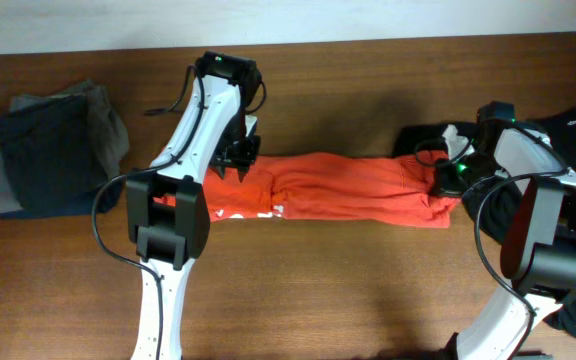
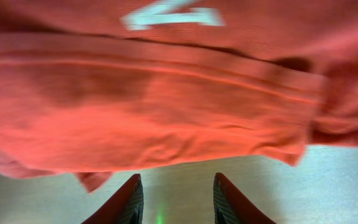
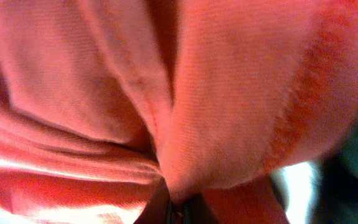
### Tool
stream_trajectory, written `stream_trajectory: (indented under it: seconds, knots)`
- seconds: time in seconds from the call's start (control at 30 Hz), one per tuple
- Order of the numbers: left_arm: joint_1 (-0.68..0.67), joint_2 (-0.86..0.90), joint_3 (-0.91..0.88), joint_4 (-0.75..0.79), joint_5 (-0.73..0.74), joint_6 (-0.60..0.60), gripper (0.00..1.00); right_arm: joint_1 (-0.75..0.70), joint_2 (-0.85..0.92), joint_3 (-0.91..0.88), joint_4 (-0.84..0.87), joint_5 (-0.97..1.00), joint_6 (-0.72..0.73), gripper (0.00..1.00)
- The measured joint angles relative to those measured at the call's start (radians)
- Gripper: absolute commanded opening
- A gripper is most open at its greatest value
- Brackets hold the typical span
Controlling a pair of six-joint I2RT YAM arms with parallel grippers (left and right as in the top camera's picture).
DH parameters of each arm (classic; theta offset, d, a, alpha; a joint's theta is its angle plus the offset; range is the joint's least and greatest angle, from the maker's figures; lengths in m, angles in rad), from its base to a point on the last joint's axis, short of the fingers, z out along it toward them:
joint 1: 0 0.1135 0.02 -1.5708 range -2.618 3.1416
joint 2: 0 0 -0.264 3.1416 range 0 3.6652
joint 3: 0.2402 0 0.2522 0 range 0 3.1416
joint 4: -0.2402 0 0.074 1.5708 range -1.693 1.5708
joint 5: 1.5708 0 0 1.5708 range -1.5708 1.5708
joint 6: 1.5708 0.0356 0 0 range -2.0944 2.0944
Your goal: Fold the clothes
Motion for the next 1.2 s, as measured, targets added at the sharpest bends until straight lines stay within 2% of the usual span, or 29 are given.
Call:
stream_trajectory:
  seconds: [0.2,0.3,0.53,0.83,1.13,1.2]
  knots:
    - [0.072,0.000,0.000,-0.001,0.000,0.000,0.37,-0.053,-0.025,0.093,-0.099,0.067,0.078,0.04]
    - [0.124,0.000,0.000,-0.001,0.000,0.000,0.37,-0.018,-0.088,0.187,-0.174,0.089,0.100,0.04]
    - [0.154,0.000,0.000,-0.002,0.000,0.000,0.37,0.253,-0.156,0.272,-0.212,0.099,0.163,0.04]
    - [0.156,0.000,0.000,-0.001,0.007,0.000,0.37,0.593,-0.070,0.272,-0.129,0.099,0.285,0.04]
    - [0.156,0.000,0.000,-0.002,0.008,0.000,0.37,0.772,0.032,0.272,0.006,0.121,0.377,0.04]
    - [0.156,0.000,0.000,-0.001,0.011,0.000,0.37,0.791,0.035,0.272,0.027,0.121,0.395,0.15]
